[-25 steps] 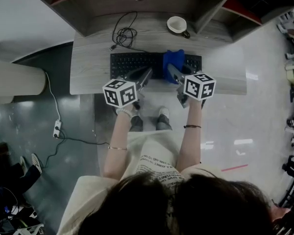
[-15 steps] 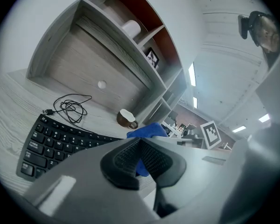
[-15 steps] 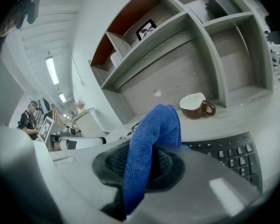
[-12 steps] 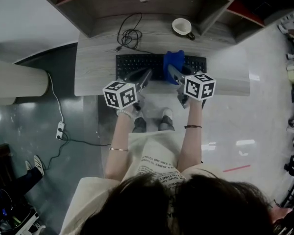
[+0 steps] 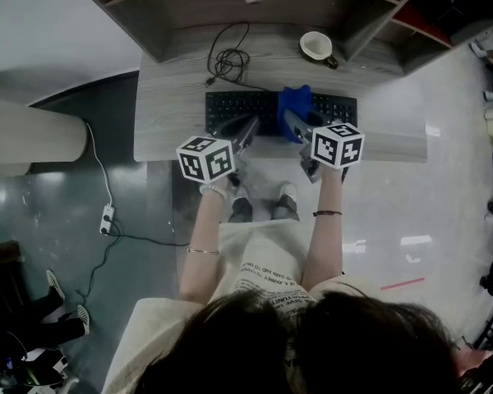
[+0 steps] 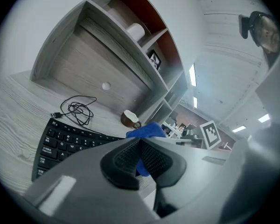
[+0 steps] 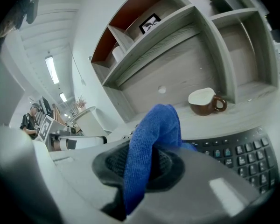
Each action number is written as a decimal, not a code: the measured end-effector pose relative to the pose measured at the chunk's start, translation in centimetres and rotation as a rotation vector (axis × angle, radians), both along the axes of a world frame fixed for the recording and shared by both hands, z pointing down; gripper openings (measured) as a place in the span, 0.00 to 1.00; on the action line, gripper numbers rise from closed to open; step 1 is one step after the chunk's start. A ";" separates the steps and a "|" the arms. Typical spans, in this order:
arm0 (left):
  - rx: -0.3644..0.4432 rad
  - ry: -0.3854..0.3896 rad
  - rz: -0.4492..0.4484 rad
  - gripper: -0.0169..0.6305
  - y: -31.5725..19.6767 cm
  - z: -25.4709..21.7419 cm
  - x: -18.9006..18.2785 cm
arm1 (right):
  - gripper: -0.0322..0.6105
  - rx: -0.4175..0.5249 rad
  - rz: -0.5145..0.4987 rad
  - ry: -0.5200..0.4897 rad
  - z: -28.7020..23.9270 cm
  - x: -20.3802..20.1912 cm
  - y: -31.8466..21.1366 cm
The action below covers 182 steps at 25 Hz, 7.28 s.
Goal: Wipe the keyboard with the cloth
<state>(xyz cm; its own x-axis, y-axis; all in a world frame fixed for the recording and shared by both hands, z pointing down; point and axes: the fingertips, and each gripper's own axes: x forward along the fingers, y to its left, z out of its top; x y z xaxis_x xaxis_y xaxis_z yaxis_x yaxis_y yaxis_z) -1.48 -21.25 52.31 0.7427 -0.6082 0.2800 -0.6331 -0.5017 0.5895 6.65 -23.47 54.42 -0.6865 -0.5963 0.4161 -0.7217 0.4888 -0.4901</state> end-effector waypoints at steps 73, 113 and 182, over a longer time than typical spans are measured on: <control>-0.011 0.015 -0.080 0.03 0.1 1.3 -13.2 | 0.14 0.001 -0.049 -0.023 0.9 -13.1 -0.7; 0.003 -0.015 -0.166 0.03 2.3 1.1 -18.0 | 0.14 0.011 -0.190 -0.086 0.4 -21.1 0.3; 0.362 -0.143 -0.381 0.03 11.6 -10.3 -13.1 | 0.14 0.428 -0.393 -0.281 -13.7 -14.2 9.7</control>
<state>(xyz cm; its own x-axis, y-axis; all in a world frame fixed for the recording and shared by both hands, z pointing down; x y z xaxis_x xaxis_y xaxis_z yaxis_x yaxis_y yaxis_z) -14.63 -9.69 42.05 0.4205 -0.9033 0.0853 -0.8712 -0.3756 0.3162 -7.56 -13.74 40.68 -0.9357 -0.3514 -0.0305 -0.3212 0.8847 -0.3378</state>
